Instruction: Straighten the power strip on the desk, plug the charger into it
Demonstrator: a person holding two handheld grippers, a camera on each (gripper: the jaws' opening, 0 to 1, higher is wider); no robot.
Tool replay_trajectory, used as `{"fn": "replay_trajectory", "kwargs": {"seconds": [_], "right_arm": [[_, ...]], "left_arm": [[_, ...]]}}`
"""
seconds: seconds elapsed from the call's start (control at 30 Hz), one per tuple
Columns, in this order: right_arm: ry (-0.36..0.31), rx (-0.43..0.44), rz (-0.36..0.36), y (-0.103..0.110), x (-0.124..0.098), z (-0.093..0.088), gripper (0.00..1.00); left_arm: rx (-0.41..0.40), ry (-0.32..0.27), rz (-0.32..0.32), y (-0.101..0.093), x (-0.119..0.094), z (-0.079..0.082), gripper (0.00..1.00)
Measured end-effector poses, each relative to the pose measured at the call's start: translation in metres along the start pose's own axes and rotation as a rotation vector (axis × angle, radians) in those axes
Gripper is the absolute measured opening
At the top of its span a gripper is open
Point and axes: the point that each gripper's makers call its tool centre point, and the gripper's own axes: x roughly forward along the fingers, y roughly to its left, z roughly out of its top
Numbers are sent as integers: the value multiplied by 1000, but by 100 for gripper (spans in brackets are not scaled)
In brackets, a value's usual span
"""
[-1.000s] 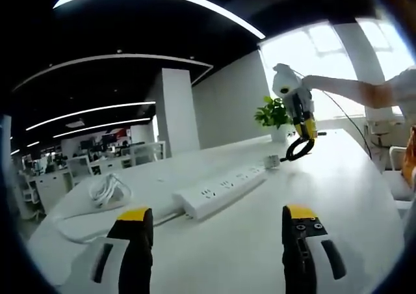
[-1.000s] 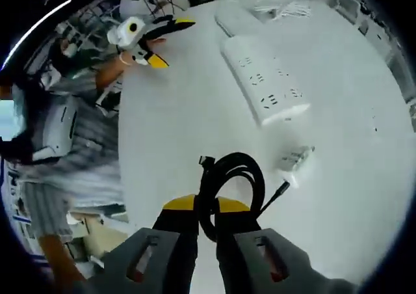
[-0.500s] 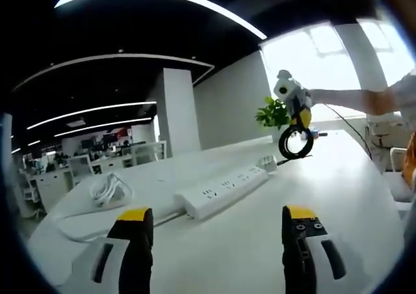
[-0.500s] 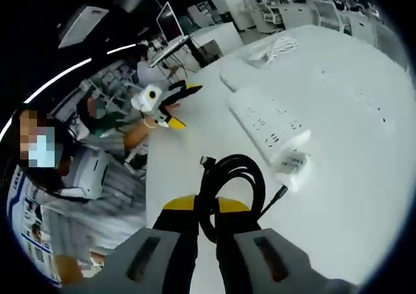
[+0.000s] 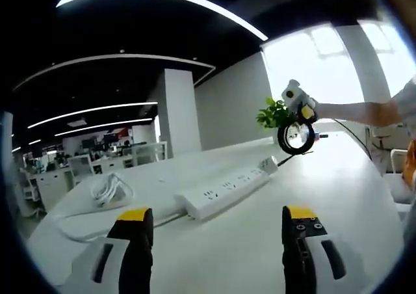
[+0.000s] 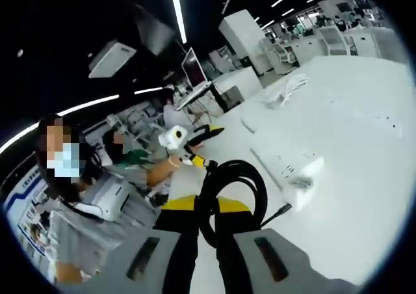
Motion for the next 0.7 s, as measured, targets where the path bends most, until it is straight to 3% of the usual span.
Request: {"fn": "replay_trajectory", "kwargs": {"seconds": [0.17, 0.37, 0.7], "right_arm": [[-154, 9, -35, -5, -6, 25, 6], [-319, 73, -156, -13, -5, 50, 6], [-434, -3, -264, -11, -5, 86, 6]], "left_arm": [[1, 4, 1, 0, 0, -1, 83], [-5, 7, 2, 1, 0, -2, 83], [-11, 1, 12, 4, -1, -2, 83]]}}
